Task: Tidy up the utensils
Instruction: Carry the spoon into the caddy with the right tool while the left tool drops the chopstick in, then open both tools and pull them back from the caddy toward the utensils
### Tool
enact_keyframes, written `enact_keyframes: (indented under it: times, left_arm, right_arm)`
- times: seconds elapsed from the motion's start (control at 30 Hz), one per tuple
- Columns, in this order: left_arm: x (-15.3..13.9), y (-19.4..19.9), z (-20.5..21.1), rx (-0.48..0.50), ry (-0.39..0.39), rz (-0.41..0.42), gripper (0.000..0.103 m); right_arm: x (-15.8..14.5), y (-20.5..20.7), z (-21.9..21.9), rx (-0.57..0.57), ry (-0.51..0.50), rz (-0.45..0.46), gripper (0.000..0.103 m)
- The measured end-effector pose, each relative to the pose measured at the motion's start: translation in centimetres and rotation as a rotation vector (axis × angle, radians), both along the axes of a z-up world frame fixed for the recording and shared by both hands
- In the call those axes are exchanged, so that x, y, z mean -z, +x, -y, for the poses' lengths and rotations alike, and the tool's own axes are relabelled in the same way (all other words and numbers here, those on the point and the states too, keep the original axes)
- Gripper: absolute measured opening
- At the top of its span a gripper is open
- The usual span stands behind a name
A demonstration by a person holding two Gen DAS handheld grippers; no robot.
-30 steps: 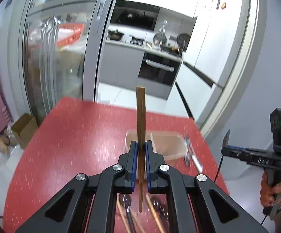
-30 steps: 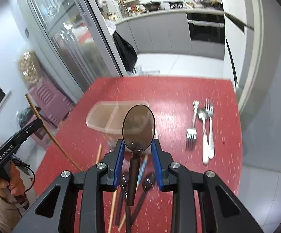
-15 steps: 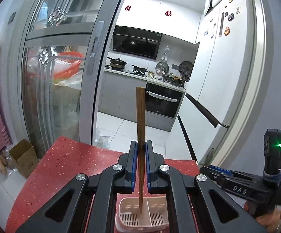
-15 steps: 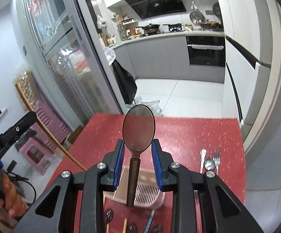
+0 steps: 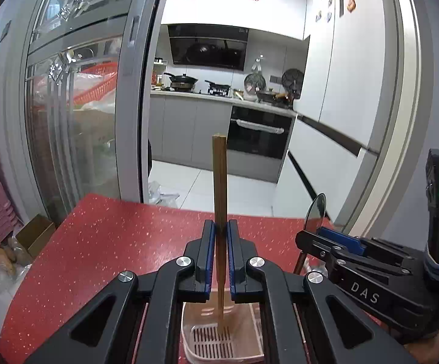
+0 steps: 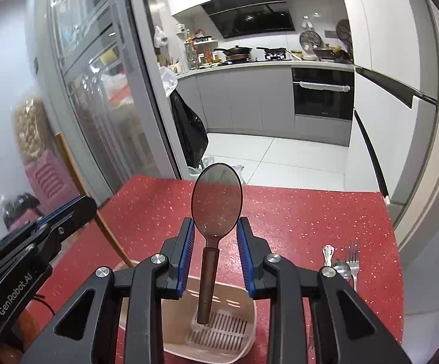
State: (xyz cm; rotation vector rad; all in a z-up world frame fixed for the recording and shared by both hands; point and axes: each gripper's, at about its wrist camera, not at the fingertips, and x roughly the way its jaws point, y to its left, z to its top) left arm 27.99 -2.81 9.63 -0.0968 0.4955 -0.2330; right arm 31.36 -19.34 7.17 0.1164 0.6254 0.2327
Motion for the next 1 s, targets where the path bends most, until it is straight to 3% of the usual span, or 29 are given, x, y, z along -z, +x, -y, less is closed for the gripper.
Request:
enact_keyframes:
  times: [0.27, 0.47, 0.67, 0.8, 1.0]
  left_arm:
    - [2.9, -0.1, 0.6, -0.026, 0.067, -0.041, 0.031]
    - [4.3, 0.0, 0.7, -0.045, 0.107, -0.088, 0.032]
    - [4.5, -0.5, 0.2, -0.054, 0.100, -0.115, 0.032]
    - [3.8, -1.5, -0.2, -0.062, 0.097, -0.116, 0.032]
    - [3.0, -4.1, -1.6, -0.079, 0.088, -0.134, 0.032]
  right_arm:
    - [2.8, -0.4, -0.2, -0.014, -0.022, -0.058, 0.032]
    - [3.1, -0.5, -0.1, -0.018, -0.018, -0.089, 0.034]
    - [2.7, -0.8, 0.1, -0.023, -0.019, -0.094, 0.059]
    - [2.0, -1.4, 0.4, -0.023, 0.001, -0.098, 0.063]
    - [0.1, -3.9, 1.6, -0.036, 0.048, -0.068, 0.077]
